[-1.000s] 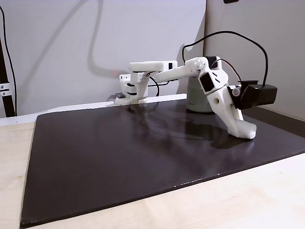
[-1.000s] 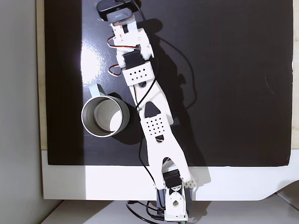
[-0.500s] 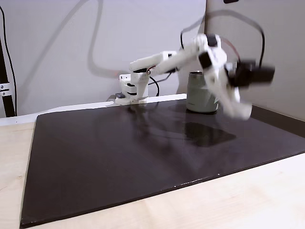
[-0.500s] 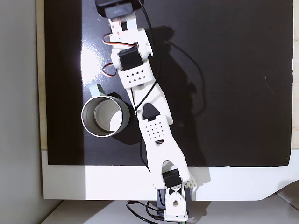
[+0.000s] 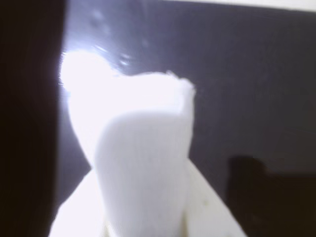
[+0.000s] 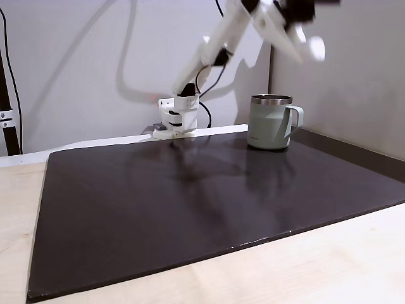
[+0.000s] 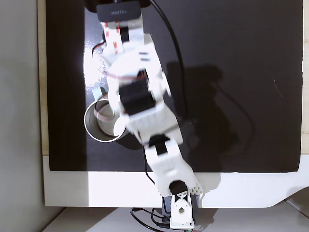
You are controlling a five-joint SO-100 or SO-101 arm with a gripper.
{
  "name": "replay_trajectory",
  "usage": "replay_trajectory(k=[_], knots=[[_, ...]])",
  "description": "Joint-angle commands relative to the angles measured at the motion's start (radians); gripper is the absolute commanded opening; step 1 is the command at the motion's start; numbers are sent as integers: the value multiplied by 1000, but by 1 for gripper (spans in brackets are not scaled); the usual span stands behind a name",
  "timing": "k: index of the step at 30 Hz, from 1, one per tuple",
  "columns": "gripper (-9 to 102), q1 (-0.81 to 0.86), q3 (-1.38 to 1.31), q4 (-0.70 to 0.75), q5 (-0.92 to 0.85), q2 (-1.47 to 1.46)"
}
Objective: Grasp a gauze and put it in the cup.
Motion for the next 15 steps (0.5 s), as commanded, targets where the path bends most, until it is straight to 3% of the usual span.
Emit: replay_trajectory(k=[1, 15], knots=[[0, -28, 181, 2, 35, 275], [0, -133, 1091, 2, 87, 917]])
